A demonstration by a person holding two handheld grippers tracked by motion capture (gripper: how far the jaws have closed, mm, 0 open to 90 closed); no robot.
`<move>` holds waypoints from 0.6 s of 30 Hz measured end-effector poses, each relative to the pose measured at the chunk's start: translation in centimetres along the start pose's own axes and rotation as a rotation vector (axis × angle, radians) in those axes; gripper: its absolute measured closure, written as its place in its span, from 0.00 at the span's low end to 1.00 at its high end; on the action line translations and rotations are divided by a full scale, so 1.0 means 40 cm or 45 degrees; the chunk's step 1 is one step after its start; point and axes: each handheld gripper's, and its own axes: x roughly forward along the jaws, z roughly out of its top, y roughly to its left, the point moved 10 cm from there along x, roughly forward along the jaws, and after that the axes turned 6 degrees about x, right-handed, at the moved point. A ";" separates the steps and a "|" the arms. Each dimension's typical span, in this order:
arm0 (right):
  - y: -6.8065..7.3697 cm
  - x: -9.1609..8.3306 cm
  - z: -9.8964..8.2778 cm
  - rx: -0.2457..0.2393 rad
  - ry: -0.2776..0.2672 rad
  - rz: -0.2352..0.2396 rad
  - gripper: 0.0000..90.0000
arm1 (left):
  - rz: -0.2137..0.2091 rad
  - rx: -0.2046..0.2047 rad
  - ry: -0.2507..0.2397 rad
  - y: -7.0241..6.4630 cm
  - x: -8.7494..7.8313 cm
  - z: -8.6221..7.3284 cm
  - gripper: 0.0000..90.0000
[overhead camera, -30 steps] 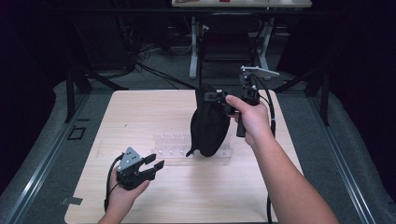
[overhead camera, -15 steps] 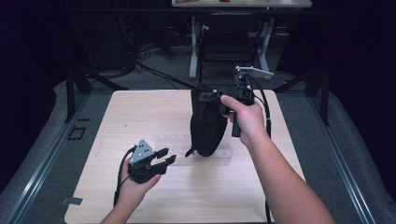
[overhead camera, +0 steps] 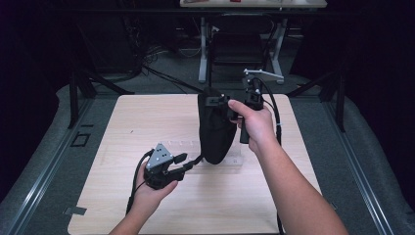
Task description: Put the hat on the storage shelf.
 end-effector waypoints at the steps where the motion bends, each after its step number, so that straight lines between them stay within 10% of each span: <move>1: 0.000 0.000 0.000 0.000 0.000 0.000 0.98 | -0.008 -0.006 0.004 -0.004 0.003 0.000 0.69; 18: -0.003 0.002 0.001 0.001 -0.009 0.006 0.98 | 0.002 0.049 0.032 -0.020 0.051 0.001 0.87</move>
